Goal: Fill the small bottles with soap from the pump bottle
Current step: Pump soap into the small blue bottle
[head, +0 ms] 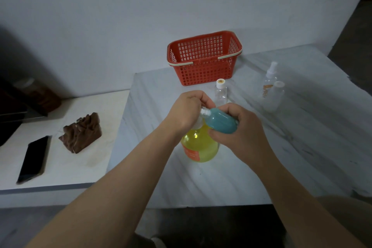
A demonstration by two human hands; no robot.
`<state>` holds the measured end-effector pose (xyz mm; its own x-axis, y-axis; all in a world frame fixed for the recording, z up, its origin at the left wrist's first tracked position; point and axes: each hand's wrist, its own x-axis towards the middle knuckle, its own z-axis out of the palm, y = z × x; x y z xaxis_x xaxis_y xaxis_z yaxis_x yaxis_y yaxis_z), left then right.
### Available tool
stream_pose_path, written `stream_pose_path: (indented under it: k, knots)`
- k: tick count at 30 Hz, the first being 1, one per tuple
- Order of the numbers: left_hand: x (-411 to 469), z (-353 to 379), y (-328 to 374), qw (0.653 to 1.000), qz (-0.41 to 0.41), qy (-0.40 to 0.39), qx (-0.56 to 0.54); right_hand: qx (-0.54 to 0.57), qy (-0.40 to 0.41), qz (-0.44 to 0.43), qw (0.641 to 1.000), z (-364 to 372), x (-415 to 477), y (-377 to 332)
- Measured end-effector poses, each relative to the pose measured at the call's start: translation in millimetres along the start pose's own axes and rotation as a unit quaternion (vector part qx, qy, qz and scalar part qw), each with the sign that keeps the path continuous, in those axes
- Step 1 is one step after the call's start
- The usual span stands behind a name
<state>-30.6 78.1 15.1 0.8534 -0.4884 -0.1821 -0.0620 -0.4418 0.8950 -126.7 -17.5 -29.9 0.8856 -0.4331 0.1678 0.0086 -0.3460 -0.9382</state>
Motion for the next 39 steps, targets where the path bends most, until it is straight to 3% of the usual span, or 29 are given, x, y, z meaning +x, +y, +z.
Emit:
stream_pose_path:
  k: [39]
  knots:
    - [-2.7,2.9,-1.9,0.999,-0.010,0.019,-0.037,-0.008,-0.003,-0.005,1.000,0.0,3.5,1.5]
